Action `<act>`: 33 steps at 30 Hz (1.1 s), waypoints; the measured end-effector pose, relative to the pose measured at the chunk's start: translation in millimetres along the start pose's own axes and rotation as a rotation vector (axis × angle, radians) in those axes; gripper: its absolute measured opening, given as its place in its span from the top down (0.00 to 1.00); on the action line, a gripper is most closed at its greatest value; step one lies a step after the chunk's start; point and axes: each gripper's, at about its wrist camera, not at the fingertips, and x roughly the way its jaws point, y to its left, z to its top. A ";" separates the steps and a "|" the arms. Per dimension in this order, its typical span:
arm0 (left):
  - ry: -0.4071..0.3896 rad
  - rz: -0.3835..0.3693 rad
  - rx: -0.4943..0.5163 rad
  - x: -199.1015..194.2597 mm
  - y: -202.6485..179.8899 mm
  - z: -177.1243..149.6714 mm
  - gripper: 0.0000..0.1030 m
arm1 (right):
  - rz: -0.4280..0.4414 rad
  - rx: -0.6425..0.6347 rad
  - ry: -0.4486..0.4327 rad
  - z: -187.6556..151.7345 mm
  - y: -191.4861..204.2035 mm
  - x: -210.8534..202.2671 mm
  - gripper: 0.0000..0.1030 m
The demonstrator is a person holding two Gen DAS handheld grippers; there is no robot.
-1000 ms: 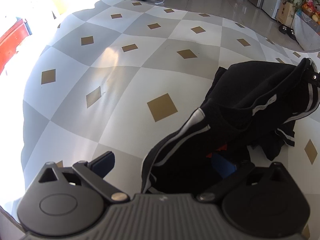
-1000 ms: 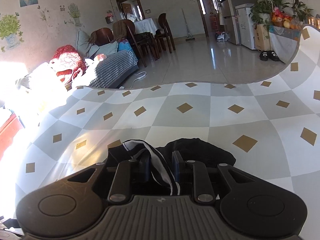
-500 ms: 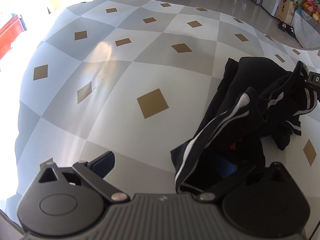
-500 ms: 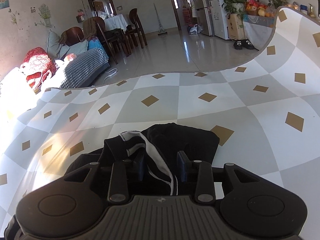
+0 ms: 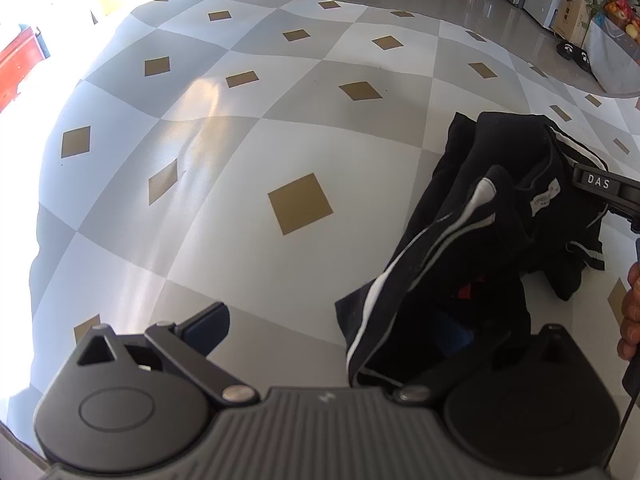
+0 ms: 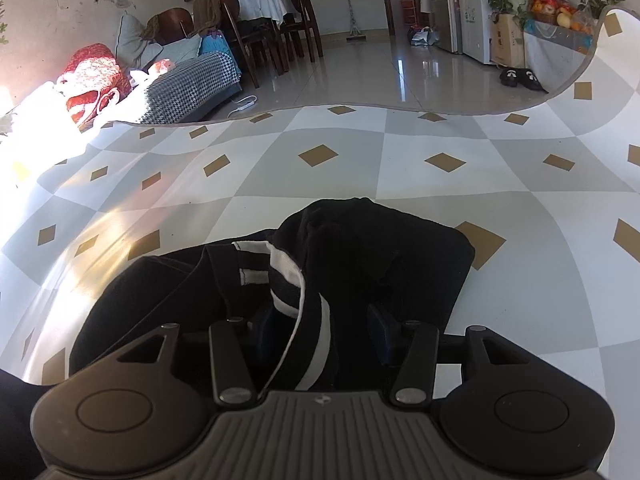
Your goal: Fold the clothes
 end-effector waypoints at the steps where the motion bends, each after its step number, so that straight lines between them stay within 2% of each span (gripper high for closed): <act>1: 0.002 0.001 -0.001 0.6 -0.1 0.2 0.00 | 0.012 0.002 0.010 -0.9 -0.9 0.7 0.54; 13: 0.007 0.018 0.032 3.0 -1.6 -1.7 0.00 | 0.109 -0.144 0.147 -22.1 17.2 -22.8 0.52; 24: -0.010 0.014 0.122 -11.7 -2.1 -19.6 0.00 | 0.166 -0.227 0.250 -74.0 32.1 -81.1 0.52; 29: -0.009 -0.030 0.159 -23.7 -0.4 -34.1 0.00 | 0.181 -0.304 0.306 -101.8 41.9 -112.6 0.51; 33: -0.033 -0.064 0.159 -38.6 5.1 -39.8 0.00 | 0.201 -0.227 0.335 -106.6 30.6 -127.0 0.52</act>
